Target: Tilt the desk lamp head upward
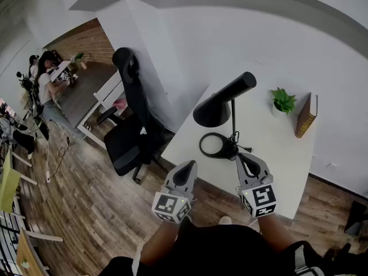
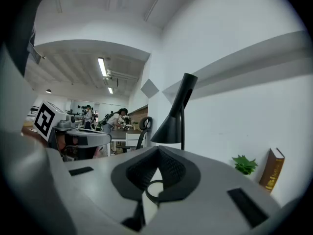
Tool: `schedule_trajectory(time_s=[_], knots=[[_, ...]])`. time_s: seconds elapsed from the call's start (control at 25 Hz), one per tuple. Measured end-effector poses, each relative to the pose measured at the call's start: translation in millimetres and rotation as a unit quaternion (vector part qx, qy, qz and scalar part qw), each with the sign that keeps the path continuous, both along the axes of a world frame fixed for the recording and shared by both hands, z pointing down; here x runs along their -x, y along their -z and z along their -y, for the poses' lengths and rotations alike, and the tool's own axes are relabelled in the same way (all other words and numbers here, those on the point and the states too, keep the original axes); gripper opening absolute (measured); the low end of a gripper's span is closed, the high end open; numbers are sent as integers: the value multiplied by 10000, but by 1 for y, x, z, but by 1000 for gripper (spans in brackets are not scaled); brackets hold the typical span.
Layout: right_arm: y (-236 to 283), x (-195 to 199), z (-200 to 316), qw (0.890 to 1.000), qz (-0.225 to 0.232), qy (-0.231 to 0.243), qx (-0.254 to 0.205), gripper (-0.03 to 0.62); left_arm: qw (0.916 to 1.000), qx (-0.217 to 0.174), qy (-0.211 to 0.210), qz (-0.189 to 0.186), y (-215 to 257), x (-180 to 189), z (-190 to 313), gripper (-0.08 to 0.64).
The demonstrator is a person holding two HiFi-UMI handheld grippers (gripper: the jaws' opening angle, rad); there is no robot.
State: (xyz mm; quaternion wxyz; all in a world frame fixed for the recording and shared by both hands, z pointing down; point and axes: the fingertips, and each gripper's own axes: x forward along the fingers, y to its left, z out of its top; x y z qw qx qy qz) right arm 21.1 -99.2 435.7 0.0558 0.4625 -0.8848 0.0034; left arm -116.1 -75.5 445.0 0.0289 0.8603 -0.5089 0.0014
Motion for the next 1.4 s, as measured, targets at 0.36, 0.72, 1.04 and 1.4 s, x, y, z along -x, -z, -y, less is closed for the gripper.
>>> schedule_trajectory(time_s=[0.36,0.72,1.04,1.4], knots=[[-6,-10,4,9998,-157,110,-11,0,9997,94,142,-178,-6,-8,1,8],[-22,-10,18,9997,-97,110,210,2,9979,316,86,-564,-17,-8,16,9],[-26,-9,40,9996,-188,-54,224,55,9961,73,-37,-873,-3,0,37,73],[-27,-12,75,9990,-178,-292,272,147,9879,541,72,-1450,-13,12,77,250]])
